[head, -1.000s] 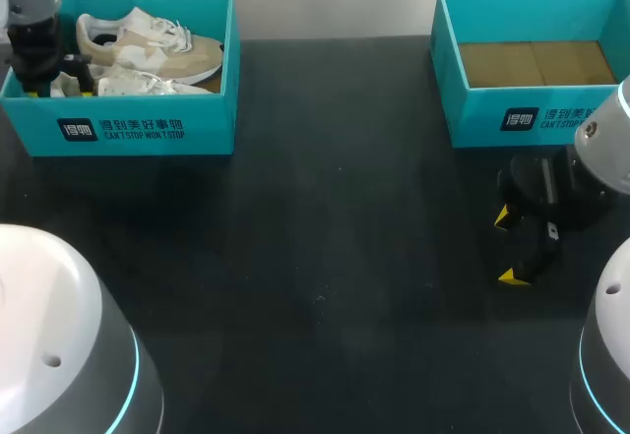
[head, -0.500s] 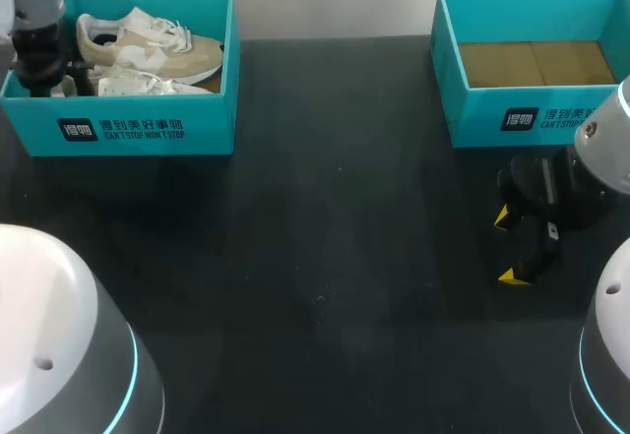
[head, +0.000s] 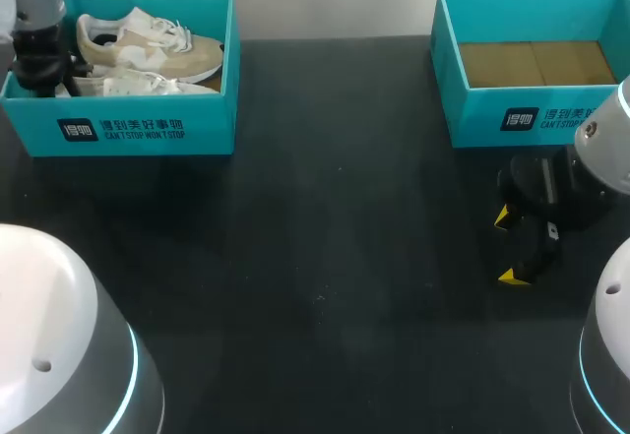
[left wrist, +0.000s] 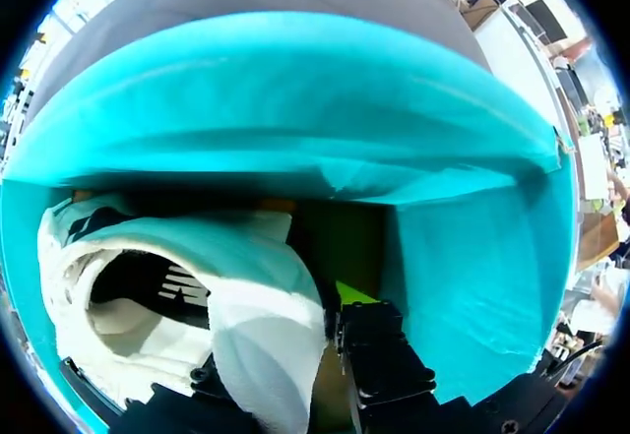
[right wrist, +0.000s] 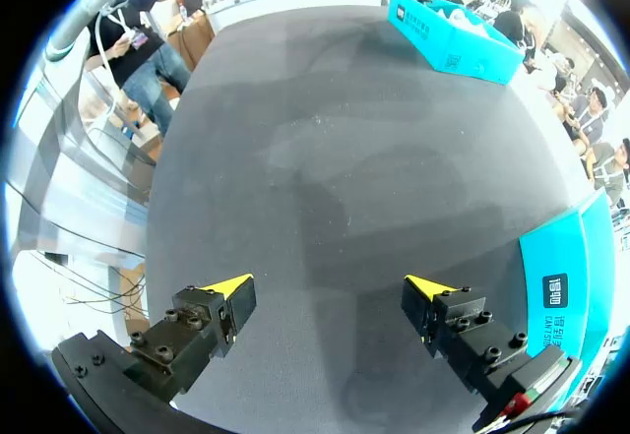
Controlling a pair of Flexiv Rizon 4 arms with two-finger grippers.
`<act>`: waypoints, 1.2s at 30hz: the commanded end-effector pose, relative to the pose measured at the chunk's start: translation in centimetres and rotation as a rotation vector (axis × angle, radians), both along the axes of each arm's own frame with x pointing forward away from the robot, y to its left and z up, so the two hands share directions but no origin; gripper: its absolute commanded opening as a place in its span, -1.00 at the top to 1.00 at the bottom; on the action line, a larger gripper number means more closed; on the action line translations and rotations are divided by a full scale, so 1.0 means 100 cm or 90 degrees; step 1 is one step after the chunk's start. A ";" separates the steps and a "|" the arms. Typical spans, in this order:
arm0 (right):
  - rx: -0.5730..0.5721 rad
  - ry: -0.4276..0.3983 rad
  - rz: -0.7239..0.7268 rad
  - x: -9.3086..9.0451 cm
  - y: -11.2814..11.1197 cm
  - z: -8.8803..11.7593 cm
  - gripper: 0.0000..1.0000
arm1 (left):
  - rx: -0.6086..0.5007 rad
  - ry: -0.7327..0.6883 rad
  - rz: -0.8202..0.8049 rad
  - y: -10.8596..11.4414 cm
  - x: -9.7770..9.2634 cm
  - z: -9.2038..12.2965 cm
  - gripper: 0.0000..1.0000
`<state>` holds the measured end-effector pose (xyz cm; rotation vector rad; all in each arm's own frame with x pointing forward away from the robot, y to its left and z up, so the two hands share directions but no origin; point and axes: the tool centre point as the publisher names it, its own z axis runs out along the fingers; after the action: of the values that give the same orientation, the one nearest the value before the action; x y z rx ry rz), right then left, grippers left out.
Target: Take the shoe out of the shoebox, open the shoe tongue, remove and reinsert the insole, then place the shoe into the shoebox
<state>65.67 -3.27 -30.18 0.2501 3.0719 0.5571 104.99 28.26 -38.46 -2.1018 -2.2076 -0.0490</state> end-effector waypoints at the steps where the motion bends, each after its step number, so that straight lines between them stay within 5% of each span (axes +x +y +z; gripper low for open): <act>1: -0.002 -0.001 -0.001 -0.001 0.001 -0.001 -1.00 | 0.000 0.003 0.002 -0.004 0.001 -0.002 1.00; 26: -0.002 -0.001 -0.001 -0.001 0.001 -0.001 -1.00 | 0.013 -0.011 0.028 0.018 0.003 0.038 1.00; 36: -0.002 -0.001 -0.001 -0.001 0.001 -0.001 -1.00 | 0.010 -0.018 0.027 0.017 0.000 0.071 1.00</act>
<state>65.67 -3.27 -30.18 0.2501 3.0719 0.5571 105.65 29.80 -32.94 -2.0463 -2.2568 -0.0887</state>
